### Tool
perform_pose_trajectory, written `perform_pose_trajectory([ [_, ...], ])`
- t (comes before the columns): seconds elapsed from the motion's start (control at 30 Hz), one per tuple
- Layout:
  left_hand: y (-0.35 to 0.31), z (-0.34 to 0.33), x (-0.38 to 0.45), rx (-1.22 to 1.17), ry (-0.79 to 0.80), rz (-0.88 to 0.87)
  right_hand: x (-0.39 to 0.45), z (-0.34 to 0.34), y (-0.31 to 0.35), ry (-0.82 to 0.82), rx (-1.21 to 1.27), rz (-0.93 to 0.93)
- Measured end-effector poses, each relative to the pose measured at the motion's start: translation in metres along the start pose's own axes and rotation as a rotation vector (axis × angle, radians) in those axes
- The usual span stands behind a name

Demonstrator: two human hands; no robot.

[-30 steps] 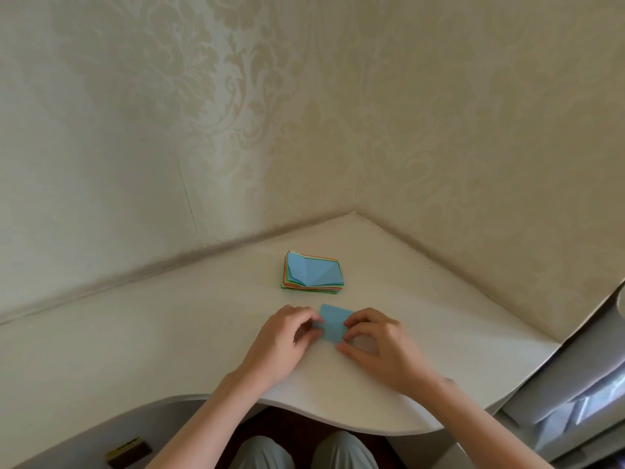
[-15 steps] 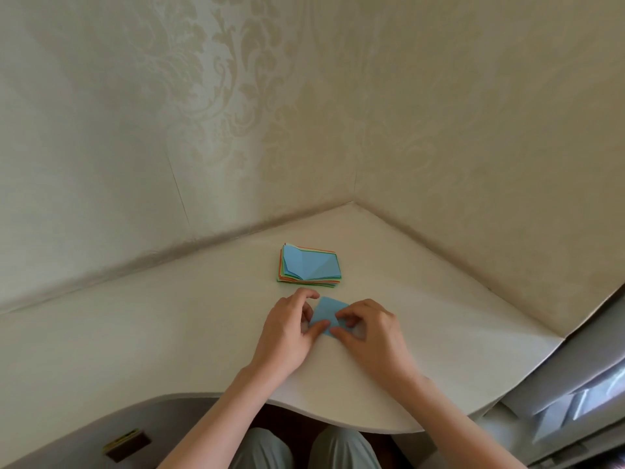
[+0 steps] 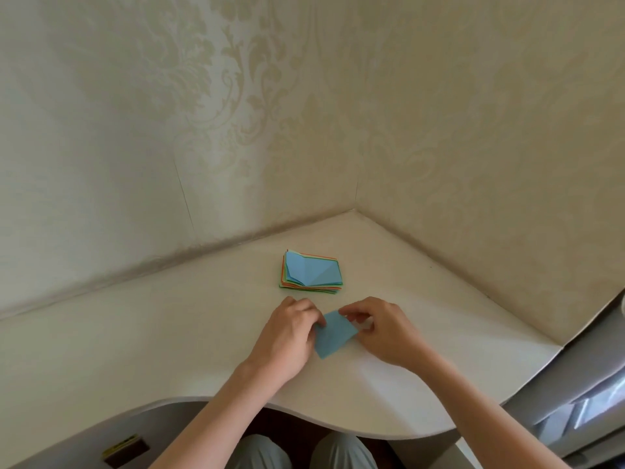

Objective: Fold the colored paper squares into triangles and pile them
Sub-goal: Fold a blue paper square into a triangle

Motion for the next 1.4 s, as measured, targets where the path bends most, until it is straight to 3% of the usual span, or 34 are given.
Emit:
perform_pose_trajectory([
  [0.2,-0.006,0.003,-0.017,0.071,0.114,-0.02,-0.008,0.0,0.009,-0.056,-0.043,0.126],
  [0.4,0.006,0.016,-0.023,0.009,-0.075,-0.002,-0.007,-0.011,0.018,-0.14,-0.087,0.209],
  [0.63,0.026,0.016,-0.03,-0.058,-0.158,0.306,-0.004,-0.025,0.019,-0.144,-0.047,0.081],
  [0.9,0.023,0.001,-0.026,0.114,-0.228,0.311,-0.003,-0.033,0.016,-0.21,-0.062,0.022],
  [1.1,0.028,0.0,-0.023,0.077,-0.084,0.394,-0.003,-0.031,0.014,-0.174,0.034,-0.051],
  [1.4,0.038,0.011,-0.021,-0.15,-0.038,0.413,-0.01,-0.019,0.003,-0.123,0.173,-0.044],
])
Point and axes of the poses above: each hand's wrist, its own x-axis towards the middle knuckle, its own z-axis out of the back of the hand, y = z × x, the point moved 4 cm from there along x, towards the middle knuckle, and after that the axes turned 6 degrees about -y, right-handed, at the moved point
